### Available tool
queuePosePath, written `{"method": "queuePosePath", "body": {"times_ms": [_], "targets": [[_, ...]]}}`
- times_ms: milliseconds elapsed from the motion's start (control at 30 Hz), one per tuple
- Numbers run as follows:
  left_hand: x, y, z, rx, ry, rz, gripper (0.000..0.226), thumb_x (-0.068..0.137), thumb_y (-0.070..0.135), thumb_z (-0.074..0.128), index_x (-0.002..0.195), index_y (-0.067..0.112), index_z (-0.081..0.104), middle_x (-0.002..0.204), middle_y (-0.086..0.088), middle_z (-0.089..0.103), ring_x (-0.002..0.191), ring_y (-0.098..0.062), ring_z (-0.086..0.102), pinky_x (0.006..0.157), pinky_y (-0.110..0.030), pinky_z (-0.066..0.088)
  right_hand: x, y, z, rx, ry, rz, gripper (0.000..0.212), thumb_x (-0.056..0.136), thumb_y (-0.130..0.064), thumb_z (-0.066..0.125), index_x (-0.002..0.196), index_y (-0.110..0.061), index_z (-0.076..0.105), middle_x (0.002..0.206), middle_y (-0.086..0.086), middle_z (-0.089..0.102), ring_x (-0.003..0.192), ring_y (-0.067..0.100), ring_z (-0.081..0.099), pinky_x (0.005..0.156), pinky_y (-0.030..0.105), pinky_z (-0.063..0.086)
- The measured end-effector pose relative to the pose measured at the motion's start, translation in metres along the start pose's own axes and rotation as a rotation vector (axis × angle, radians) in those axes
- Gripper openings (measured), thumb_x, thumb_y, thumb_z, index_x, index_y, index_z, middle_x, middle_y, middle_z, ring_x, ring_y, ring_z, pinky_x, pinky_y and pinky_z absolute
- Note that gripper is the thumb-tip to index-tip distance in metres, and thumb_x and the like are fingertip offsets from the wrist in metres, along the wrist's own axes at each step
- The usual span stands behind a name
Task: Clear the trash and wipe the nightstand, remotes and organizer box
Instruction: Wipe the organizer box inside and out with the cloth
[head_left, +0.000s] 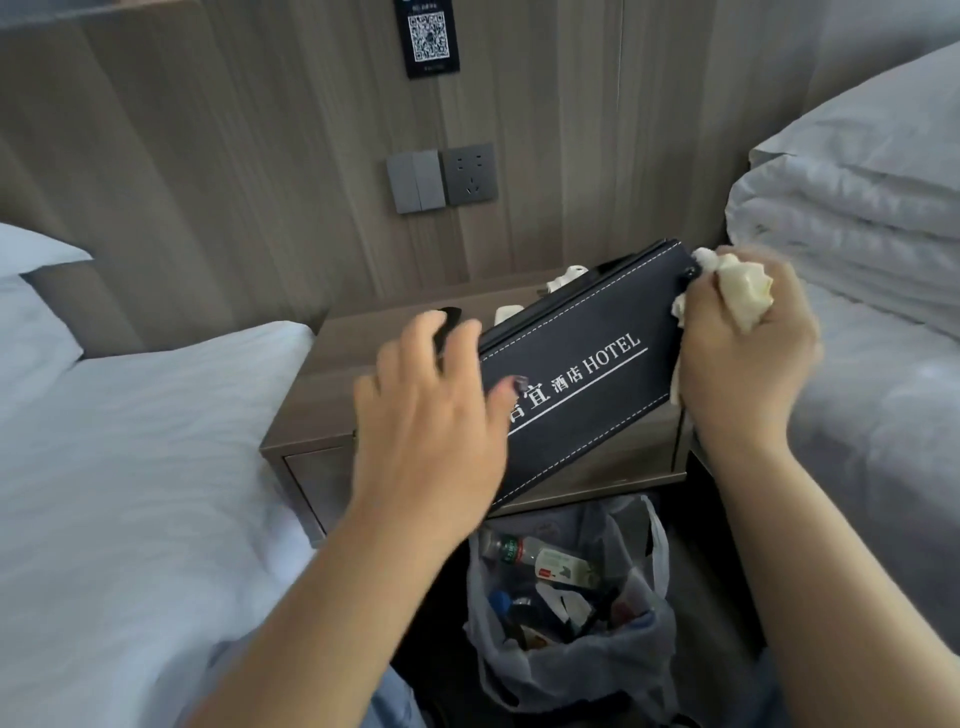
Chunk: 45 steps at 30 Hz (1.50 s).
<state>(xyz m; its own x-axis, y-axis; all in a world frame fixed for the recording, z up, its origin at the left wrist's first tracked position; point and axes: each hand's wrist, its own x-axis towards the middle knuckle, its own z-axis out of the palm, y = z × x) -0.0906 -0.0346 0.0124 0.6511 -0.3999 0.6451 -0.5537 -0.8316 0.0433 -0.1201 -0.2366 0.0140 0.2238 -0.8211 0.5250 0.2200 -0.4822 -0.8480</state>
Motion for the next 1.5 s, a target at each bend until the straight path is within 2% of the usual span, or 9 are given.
{"method": "queuePosePath", "body": {"times_ms": [133,233,333,433,567,800,933,1067,1500], "targets": [[-0.002,0.05,0.019,0.049,-0.066,0.055,0.122,0.066,0.089,0.04,0.153,0.009,0.01,0.155,-0.012,0.027,0.135,-0.028,0.037,0.101,-0.05,0.035,-0.007,0.003,-0.003,0.009,-0.02,-0.039,0.02,0.09,-0.027,0.055,0.107,-0.021,0.064,0.087,-0.013,0.066,0.082,0.005,0.059,0.078,0.012,0.042],[0.004,0.055,0.021,0.135,-0.101,0.096,0.141,0.054,0.088,0.054,0.154,0.009,-0.004,0.156,-0.008,0.023,0.137,-0.025,0.031,0.104,-0.049,0.032,-0.007,0.009,-0.009,-0.004,-0.074,-0.072,0.021,0.092,-0.025,0.055,0.111,-0.02,0.063,0.096,-0.004,0.069,0.091,0.013,0.062,0.078,0.0,0.034],[0.003,0.058,0.022,0.163,-0.112,0.067,0.138,0.052,0.075,0.067,0.153,0.003,0.008,0.144,-0.009,0.038,0.12,-0.025,0.044,0.094,-0.045,0.037,-0.01,0.013,-0.017,-0.06,-0.153,-0.235,0.029,0.091,-0.02,0.053,0.118,-0.015,0.062,0.109,0.002,0.068,0.103,0.018,0.061,0.09,0.015,0.041],[-0.003,0.056,0.024,0.125,-0.1,0.075,0.131,0.052,0.068,0.071,0.152,0.002,0.017,0.14,-0.011,0.043,0.117,-0.026,0.049,0.094,-0.045,0.04,-0.019,0.02,-0.019,-0.2,-0.283,-0.583,0.041,0.085,-0.003,0.051,0.125,-0.002,0.058,0.133,0.014,0.057,0.136,0.031,0.042,0.112,0.039,0.034],[-0.008,0.055,0.026,0.115,-0.101,0.051,0.131,0.051,0.065,0.074,0.151,0.0,0.02,0.143,-0.013,0.042,0.125,-0.027,0.047,0.104,-0.045,0.038,-0.011,0.026,-0.019,-0.231,-0.43,-0.832,0.047,0.079,0.007,0.044,0.124,0.003,0.059,0.135,0.017,0.056,0.14,0.036,0.034,0.116,0.055,0.024],[-0.01,0.034,0.012,0.193,-0.182,-0.024,0.133,0.049,0.071,0.069,0.151,0.007,0.013,0.141,-0.006,0.038,0.129,-0.026,0.039,0.103,-0.049,0.033,0.002,0.02,-0.009,-0.201,-0.363,-0.65,0.044,0.081,0.003,0.052,0.122,-0.006,0.062,0.136,0.009,0.057,0.135,0.034,0.044,0.108,0.06,0.033],[-0.022,0.011,0.008,0.13,-0.169,-0.038,0.113,0.047,0.066,0.068,0.141,0.01,0.038,0.12,-0.003,0.053,0.102,-0.026,0.053,0.083,-0.044,0.038,-0.004,0.01,-0.014,-0.201,-0.306,-0.452,0.042,0.087,-0.011,0.049,0.127,-0.017,0.059,0.134,0.002,0.058,0.123,0.02,0.055,0.098,0.03,0.044],[-0.032,-0.006,0.004,0.047,-0.115,0.062,0.101,0.053,0.064,0.057,0.137,0.008,0.048,0.118,-0.004,0.056,0.1,-0.025,0.056,0.083,-0.041,0.038,-0.026,-0.001,-0.028,0.012,-0.261,-0.004,0.027,0.098,-0.022,0.051,0.121,-0.029,0.061,0.09,-0.019,0.067,0.086,-0.013,0.058,0.072,-0.002,0.036],[-0.039,-0.084,-0.014,0.105,0.133,0.204,0.073,0.073,0.047,0.065,0.132,0.003,0.057,0.124,-0.01,0.06,0.122,-0.03,0.057,0.089,-0.044,0.038,-0.093,-0.016,0.003,0.274,-0.227,-0.008,0.029,0.099,-0.012,0.051,0.127,-0.018,0.058,0.109,-0.036,0.058,0.109,-0.009,0.055,0.089,0.005,0.042]]}}
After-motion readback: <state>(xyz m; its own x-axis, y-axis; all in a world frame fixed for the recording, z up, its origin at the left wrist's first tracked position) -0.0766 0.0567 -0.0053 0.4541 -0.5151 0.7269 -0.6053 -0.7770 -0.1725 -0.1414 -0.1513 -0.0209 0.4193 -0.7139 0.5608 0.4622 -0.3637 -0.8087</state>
